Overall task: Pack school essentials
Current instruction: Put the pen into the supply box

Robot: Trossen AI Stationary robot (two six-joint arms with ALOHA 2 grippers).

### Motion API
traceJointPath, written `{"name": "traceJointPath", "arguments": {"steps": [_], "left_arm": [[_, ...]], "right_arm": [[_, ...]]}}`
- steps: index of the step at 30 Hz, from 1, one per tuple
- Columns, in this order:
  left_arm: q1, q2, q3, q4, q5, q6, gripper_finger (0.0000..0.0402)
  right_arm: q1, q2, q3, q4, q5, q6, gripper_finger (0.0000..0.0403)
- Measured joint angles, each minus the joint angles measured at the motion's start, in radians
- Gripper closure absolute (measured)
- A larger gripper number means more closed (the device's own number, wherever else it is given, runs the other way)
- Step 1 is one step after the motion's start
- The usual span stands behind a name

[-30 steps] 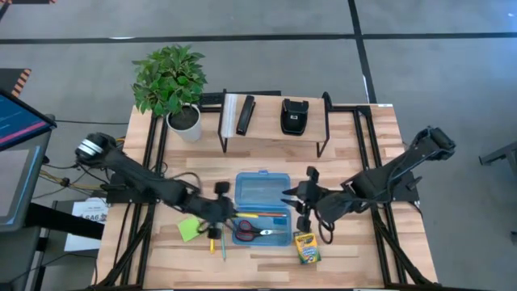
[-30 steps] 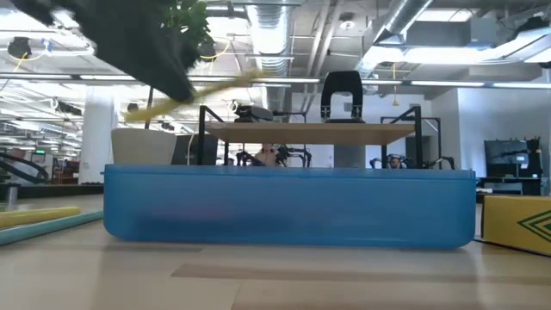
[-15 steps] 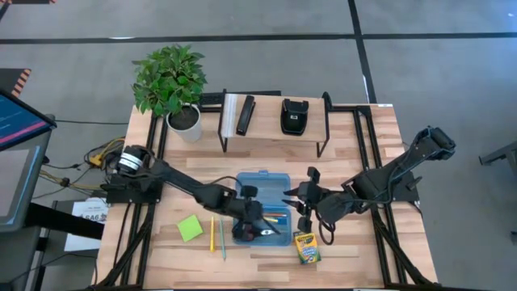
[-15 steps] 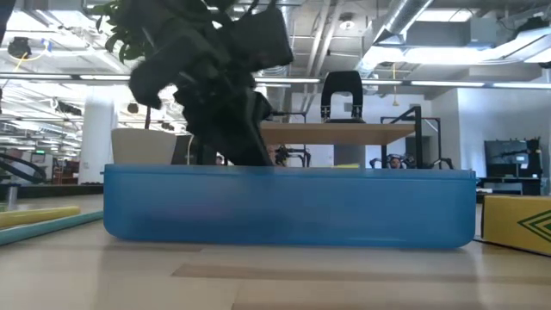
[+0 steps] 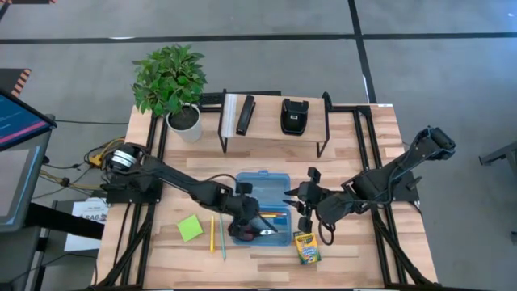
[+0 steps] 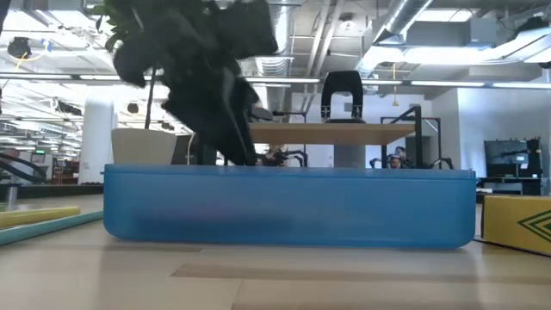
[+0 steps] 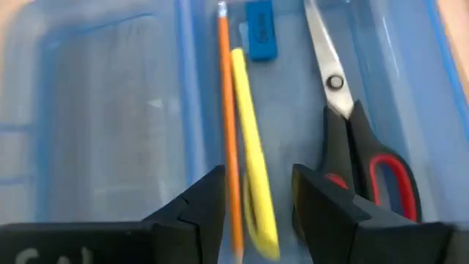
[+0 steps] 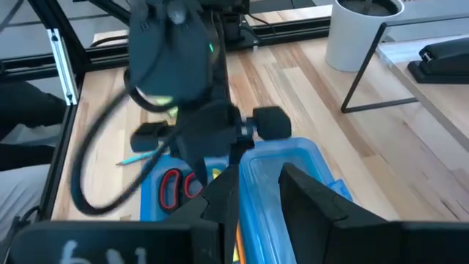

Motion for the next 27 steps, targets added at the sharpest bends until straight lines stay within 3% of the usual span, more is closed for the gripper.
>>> {"name": "traceJointPath", "arguments": {"steps": [6, 16, 20, 27], "left_arm": [[-0.098, -0.18, -0.066, -0.053, -0.159, -0.072, 0.0267], [-0.307, -0.54, -0.399, 0.122, -0.418, -0.338, 0.0285], [-0.354, -0.632, -0.487, 0.101, -0.423, -0.477, 0.0285], [-0.384, -0.692, -0.523, -0.001, -0.41, -0.619, 0.0286]], "right_arm": [[0.0, 0.0, 0.0, -0.007, 0.0, 0.0, 0.0285], [-0.019, 0.056, -0.002, -0.006, 0.032, -0.005, 0.0285], [-0.038, 0.108, 0.0, 0.028, 0.045, -0.006, 0.0285], [-0.059, 0.194, -0.001, 0.118, 0.05, -0.01, 0.0285]]}}
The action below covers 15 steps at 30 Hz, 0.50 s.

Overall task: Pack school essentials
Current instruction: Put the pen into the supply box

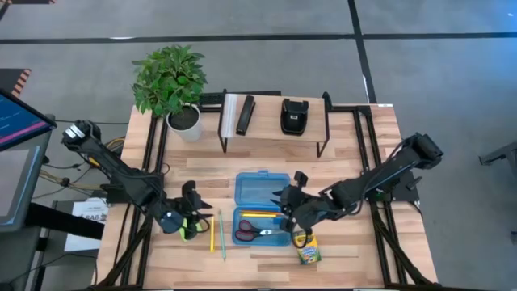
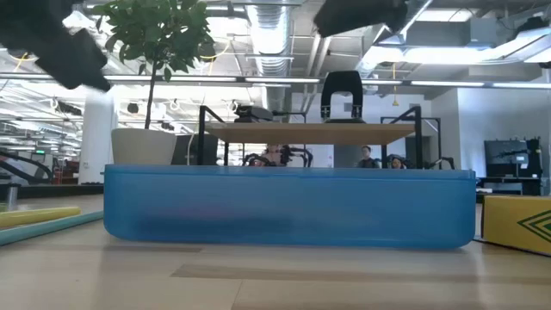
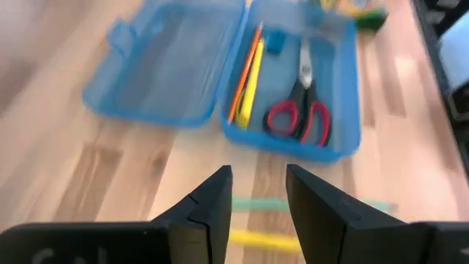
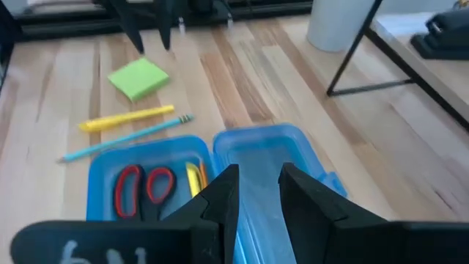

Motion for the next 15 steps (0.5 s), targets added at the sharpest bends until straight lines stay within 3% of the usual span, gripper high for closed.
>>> {"name": "traceJointPath", "arguments": {"steps": [4, 8, 15], "left_arm": [[-0.005, 0.002, -0.001, -0.07, 0.071, -0.083, 0.0286], [-0.03, 0.037, -0.001, -0.127, 0.055, -0.189, 0.0286], [-0.042, 0.159, -0.001, -0.052, 0.051, -0.379, 0.0286]], "right_arm": [[-0.02, 0.025, 0.0, 0.044, -0.004, -0.048, 0.0285], [-0.028, 0.018, -0.001, 0.051, -0.003, -0.048, 0.0285], [-0.019, 0.017, 0.001, 0.064, -0.004, -0.042, 0.0285]]}}
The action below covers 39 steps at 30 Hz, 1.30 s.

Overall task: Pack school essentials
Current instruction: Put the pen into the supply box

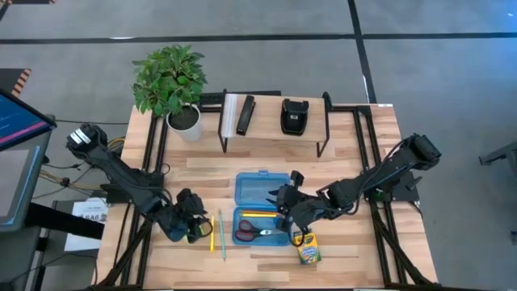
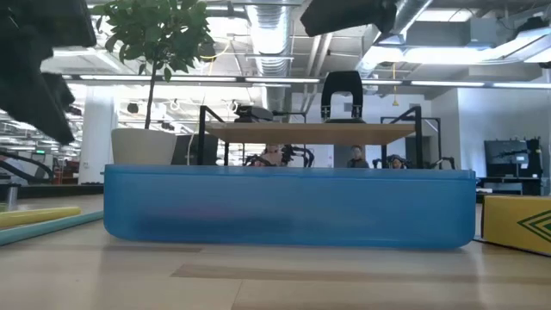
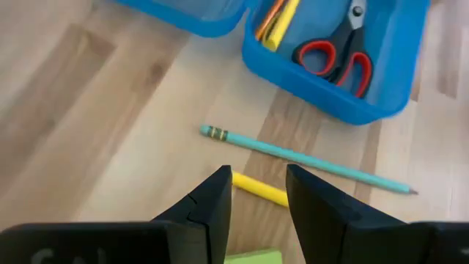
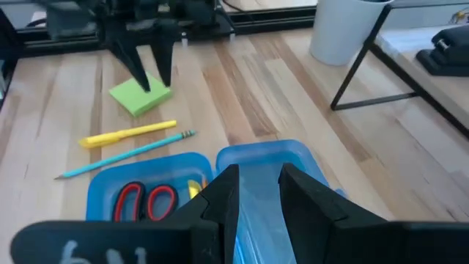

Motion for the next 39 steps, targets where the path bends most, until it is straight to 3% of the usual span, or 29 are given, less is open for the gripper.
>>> {"name": "traceJointPath", "arguments": {"steps": [8, 21, 29, 39], "left_arm": [[0.009, 0.184, 0.032, 0.038, 0.102, -0.221, 0.0286], [0.073, 0.357, 0.137, 0.053, 0.221, -0.253, 0.0286], [0.094, 0.375, 0.136, 0.055, 0.227, -0.219, 0.0289], [0.095, 0.375, 0.134, 0.031, 0.226, -0.19, 0.039]], "right_arm": [[0.002, 0.0, 0.0, -0.005, 0.0, 0.018, 0.0285], [0.012, 0.0, 0.0, -0.009, 0.0, 0.019, 0.0285], [0.013, 0.0, 0.0, -0.009, 0.0, 0.019, 0.0285], [0.013, 0.0, 0.0, -0.009, 0.0, 0.019, 0.0285]]}}
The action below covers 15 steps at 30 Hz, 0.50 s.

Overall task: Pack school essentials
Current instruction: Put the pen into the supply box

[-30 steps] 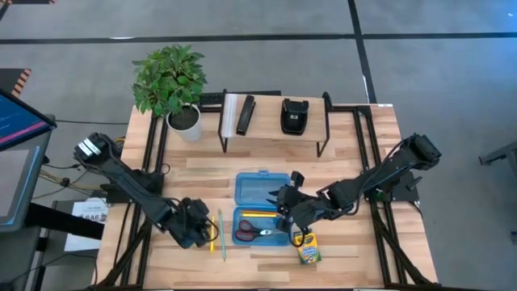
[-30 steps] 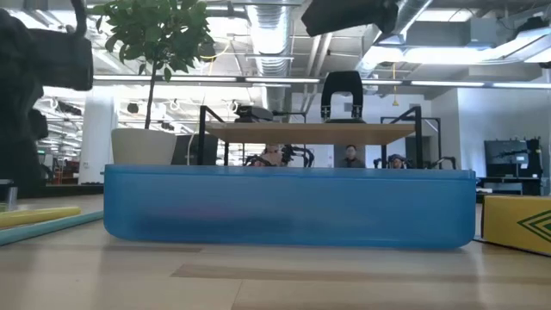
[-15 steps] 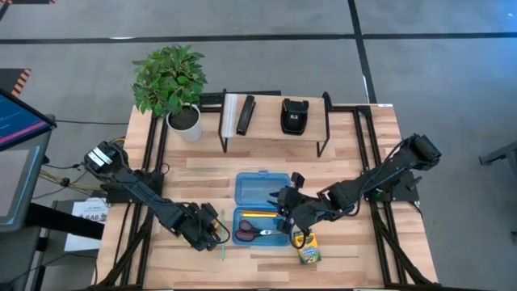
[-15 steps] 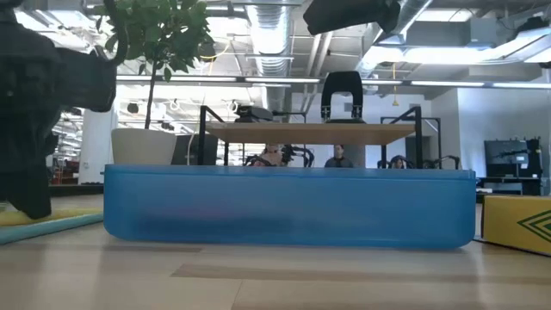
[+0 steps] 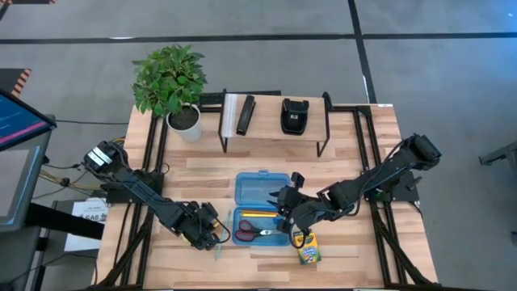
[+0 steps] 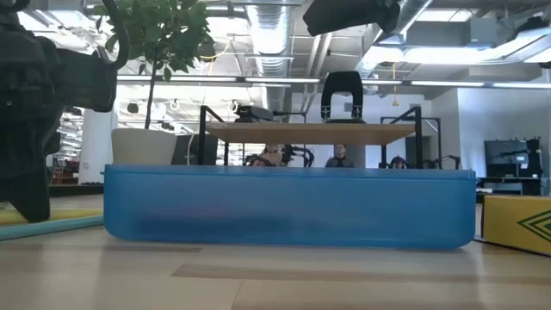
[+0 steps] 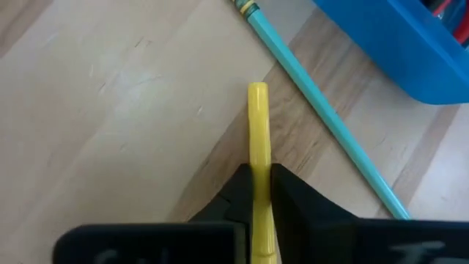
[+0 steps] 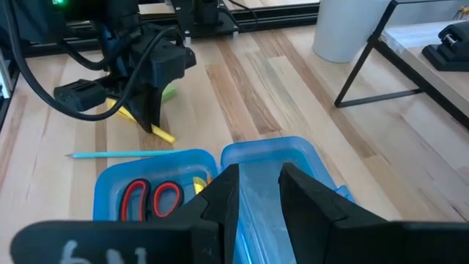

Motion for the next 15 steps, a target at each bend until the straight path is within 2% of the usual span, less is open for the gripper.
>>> {"name": "traceJointPath", "arguments": {"steps": [5, 8, 15], "left_arm": [[0.0, -0.032, -0.004, 0.005, -0.011, 0.024, 0.0392], [0.003, -0.072, -0.007, 0.01, -0.051, 0.058, 0.0397], [0.018, -0.132, 0.082, -0.044, -0.094, 0.184, 0.0399]], "right_arm": [[0.0, 0.0, 0.0, 0.0, 0.0, 0.0, 0.0285], [0.0, 0.0, 0.0, -0.001, 0.0, 0.0, 0.0285], [-0.007, 0.0, 0.0, -0.008, 0.0, -0.009, 0.0285]]}}
